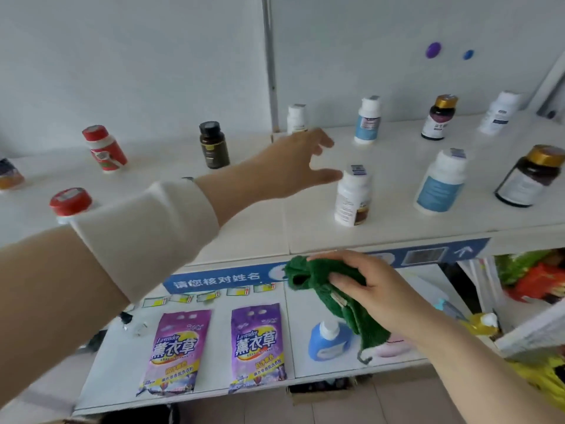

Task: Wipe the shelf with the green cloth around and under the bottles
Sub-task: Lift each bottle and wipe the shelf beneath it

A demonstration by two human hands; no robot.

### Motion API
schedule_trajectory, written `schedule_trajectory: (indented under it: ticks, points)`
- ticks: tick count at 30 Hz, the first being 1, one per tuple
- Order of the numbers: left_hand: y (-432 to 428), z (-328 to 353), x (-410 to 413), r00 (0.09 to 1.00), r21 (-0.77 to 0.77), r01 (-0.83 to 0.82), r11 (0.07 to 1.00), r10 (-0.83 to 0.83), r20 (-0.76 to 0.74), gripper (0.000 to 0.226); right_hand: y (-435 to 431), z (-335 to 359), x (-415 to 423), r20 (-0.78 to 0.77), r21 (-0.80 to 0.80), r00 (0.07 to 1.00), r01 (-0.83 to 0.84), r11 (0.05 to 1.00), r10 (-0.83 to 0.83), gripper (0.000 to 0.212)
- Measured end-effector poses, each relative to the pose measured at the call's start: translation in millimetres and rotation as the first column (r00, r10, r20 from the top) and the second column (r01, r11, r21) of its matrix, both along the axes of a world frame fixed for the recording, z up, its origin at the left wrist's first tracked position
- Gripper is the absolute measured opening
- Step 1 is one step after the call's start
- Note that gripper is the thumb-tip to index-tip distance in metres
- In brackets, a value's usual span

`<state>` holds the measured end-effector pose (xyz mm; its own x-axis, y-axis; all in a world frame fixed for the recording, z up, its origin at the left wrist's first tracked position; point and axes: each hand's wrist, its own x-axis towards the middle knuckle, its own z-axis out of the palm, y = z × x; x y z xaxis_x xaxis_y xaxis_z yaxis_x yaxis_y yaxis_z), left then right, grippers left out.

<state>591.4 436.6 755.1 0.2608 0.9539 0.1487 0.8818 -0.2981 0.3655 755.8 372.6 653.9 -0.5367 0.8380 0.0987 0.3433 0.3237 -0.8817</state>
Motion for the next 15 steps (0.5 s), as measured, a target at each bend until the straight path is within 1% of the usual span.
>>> schedule_trajectory:
  ticks: [2, 3, 5, 8, 10, 12, 14, 15]
  points:
    - [1.7, -9.5, 17.3, 1.000, -0.036, -0.001, 0.999, 0.002, 0.022, 0.062, -4.4, 0.6, 23.0, -0.140, -0.112, 0.977, 0.145, 0.983, -0.160, 0.032]
    - [3.6, -13.4, 24.5, 0.999, -0.047, -0.002, 0.999, 0.004, 0.037, 0.063, -5.3, 1.8, 32.8, -0.218, -0.195, 0.946, 0.199, 0.960, -0.240, 0.030]
    - [8.8, -20.0, 37.2, 0.998, -0.065, -0.006, 0.998, 0.011, 0.063, 0.064, -3.7, 4.8, 49.1, -0.330, -0.335, 0.859, 0.280, 0.900, -0.391, 0.027]
    - [18.7, -27.3, 48.9, 0.994, -0.089, -0.014, 0.996, 0.024, 0.109, 0.056, 5.6, 13.7, 64.8, -0.421, -0.426, 0.739, 0.350, 0.834, -0.525, 0.022]
    - [25.3, -27.5, 49.2, 0.989, -0.092, -0.035, 0.995, 0.048, 0.142, 0.049, 14.9, 22.3, 67.5, -0.456, -0.426, 0.696, 0.376, 0.823, -0.555, 0.021]
    - [30.8, -21.2, 42.5, 0.987, -0.067, -0.064, 0.996, 0.073, 0.142, 0.047, 27.1, 32.6, 63.7, -0.485, -0.382, 0.677, 0.405, 0.831, -0.553, 0.021]
    - [34.3, -7.2, 29.3, 0.983, -0.037, -0.095, 0.995, 0.100, 0.157, 0.046, 44.1, 40.9, 54.3, -0.466, -0.294, 0.688, 0.473, 0.831, -0.557, 0.022]
    - [35.1, 1.8, 21.3, 0.981, -0.022, -0.110, 0.994, 0.112, 0.158, 0.045, 54.4, 42.4, 48.2, -0.419, -0.224, 0.710, 0.524, 0.822, -0.567, 0.021]
